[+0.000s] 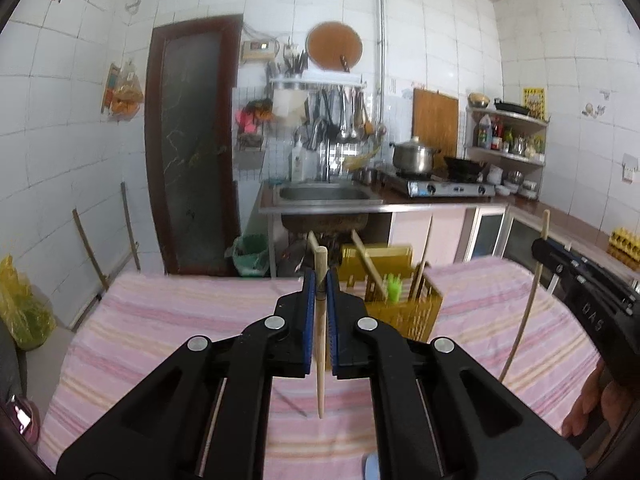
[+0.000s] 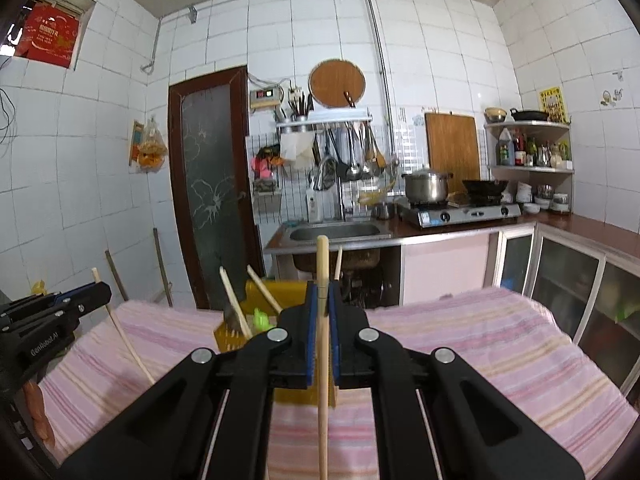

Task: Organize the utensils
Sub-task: 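Lift both chopsticks and carry them over the yellow caddy, then lower the chopsticks into the yellow caddy and open both tools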

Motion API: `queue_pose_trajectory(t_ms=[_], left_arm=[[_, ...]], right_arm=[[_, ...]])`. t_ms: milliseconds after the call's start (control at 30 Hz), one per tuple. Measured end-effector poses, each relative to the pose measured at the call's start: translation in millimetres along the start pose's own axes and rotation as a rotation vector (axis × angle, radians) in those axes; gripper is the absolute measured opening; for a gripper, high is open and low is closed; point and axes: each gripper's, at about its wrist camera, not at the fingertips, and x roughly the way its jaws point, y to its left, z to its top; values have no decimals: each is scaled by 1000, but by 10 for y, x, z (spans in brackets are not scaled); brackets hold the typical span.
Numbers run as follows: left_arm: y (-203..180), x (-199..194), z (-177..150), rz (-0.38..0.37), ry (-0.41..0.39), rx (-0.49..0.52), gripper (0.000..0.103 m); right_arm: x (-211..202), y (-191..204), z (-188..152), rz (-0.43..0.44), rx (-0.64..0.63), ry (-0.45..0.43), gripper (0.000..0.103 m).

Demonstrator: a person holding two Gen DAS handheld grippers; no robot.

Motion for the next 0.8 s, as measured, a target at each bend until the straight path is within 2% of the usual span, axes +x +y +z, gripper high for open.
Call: queue_pose_trajectory(t_ms=[233, 400, 600, 700, 800], left_arm=[[-60, 92, 747, -4, -121, -10, 5], [-155, 289, 1038, -16, -159, -23, 4], [-276, 662, 1115, -42, -160, -30, 4], [-320, 904, 1015, -40, -149, -22, 4], [-294, 1208, 835, -44, -97, -28, 4]], right_arm=[[256, 10, 549, 3, 4, -88, 6], [555, 54, 791, 8, 2, -124, 6], [978, 68, 829, 23, 16, -129, 6], [1176, 69, 721, 30, 18, -128, 6], [1365, 76, 539, 32, 20, -117, 6]])
